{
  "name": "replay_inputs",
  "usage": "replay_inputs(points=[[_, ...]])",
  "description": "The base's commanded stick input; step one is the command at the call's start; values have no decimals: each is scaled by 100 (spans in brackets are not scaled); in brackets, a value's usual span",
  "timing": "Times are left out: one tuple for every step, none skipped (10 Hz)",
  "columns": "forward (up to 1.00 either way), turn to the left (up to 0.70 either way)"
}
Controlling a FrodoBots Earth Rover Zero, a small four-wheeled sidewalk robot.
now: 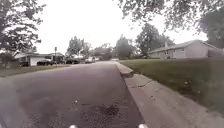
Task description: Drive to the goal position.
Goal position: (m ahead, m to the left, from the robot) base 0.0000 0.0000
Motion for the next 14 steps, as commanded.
replay_inputs(points=[[7, 0], [7, 0], [7, 0], [7, 0], [7, 0], [7, 0], [7, 0], [7, 0], [7, 0], [7, 0], [7, 0], [7, 0], [7, 0], [7, 0]])
